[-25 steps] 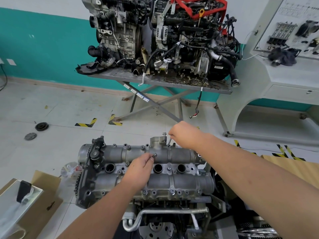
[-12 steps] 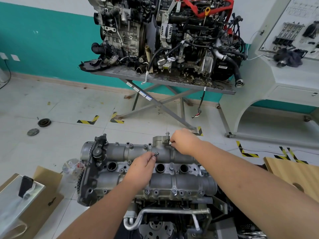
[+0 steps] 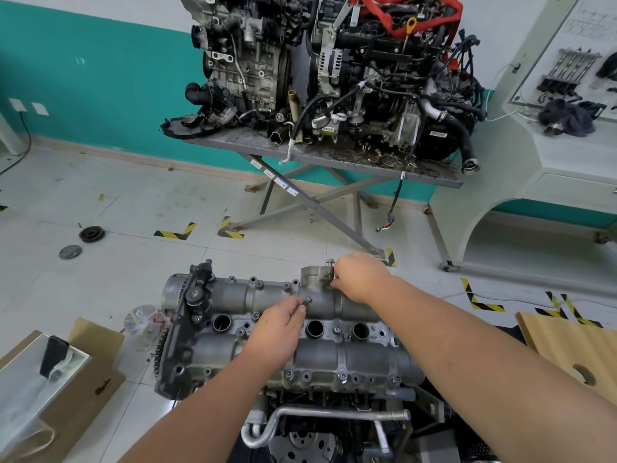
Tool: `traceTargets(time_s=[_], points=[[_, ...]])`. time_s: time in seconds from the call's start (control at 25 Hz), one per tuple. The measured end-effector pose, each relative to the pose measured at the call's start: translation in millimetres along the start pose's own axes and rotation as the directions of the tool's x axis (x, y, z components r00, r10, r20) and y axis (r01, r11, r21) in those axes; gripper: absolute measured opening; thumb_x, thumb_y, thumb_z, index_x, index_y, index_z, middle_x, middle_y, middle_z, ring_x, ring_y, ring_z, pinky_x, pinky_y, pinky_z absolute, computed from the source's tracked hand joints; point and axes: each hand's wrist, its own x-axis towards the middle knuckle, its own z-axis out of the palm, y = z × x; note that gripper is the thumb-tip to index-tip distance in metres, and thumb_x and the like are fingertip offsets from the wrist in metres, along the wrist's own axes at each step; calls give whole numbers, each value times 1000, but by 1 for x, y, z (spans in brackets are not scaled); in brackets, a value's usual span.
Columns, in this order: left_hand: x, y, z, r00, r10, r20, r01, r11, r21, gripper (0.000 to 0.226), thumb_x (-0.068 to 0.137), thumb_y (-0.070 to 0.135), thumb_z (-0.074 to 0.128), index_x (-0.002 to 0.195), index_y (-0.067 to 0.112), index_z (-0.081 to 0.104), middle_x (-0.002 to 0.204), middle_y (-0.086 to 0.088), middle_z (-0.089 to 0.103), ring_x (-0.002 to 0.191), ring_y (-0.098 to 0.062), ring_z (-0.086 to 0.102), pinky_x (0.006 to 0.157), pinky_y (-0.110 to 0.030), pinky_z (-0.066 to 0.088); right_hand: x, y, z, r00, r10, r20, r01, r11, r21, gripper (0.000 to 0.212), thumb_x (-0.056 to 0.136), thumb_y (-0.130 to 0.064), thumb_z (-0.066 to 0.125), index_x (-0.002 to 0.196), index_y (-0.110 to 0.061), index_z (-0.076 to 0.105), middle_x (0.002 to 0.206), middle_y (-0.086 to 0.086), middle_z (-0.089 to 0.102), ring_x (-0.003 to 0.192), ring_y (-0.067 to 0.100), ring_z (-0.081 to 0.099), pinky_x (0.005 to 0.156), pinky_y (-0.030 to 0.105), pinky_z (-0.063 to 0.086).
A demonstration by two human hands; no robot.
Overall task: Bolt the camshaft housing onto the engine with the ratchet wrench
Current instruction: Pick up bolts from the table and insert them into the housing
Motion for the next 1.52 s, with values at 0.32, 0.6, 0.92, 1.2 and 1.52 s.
traceTargets(time_s=[0.32, 0.6, 0.92, 1.2, 1.52], points=[[3, -5, 3, 999, -29, -41, 26, 998, -59, 29, 104, 31, 41, 79, 22, 51, 63, 5, 54, 51, -7, 44, 53, -31, 37, -11, 0, 14, 999, 54, -6, -54, 999, 8, 41, 101, -47, 48, 107, -12, 68, 113, 11, 62, 107, 31, 60, 78, 36, 45], [1, -4, 10, 993, 49, -103, -54, 998, -43, 25, 104, 31, 42, 81, 37, 50, 70, 6, 62, 64, -4, 56, 53, -16, 40, -43, -27, -15, 991, -76, -108, 126, 792, 597, 22, 95, -28, 62, 103, -12, 74, 83, 1, 70, 73, 14, 61, 73, 34, 51], [0, -9, 9, 993, 80, -82, -81, 997, -10, 14, 101, 34, 49, 90, 43, 52, 73, 11, 63, 66, 3, 57, 52, -11, 39, -51, -41, -15, 981, -176, -86, 196, 882, 428, 20, 94, -19, 63, 106, -16, 78, 95, 3, 75, 80, 12, 59, 65, 22, 39], [0, -10, 9, 999, 45, -9, -45, 999, -19, 29, 92, 28, 65, 120, 28, 57, 98, 20, 62, 89, 5, 59, 71, -7, 44, -22, -32, -51, 958, -107, -267, 182, 945, 272, 20, 94, -21, 62, 99, -8, 76, 93, 12, 75, 92, 29, 67, 85, 40, 52], [-1, -12, 9, 999, 49, 16, -48, 996, -72, 21, 89, 23, 68, 102, 36, 57, 92, 16, 64, 84, 10, 58, 68, -4, 44, 7, -44, -55, 958, -178, -226, 224, 954, 199, 23, 97, -16, 54, 99, -5, 74, 92, 15, 72, 89, 29, 64, 78, 32, 49]])
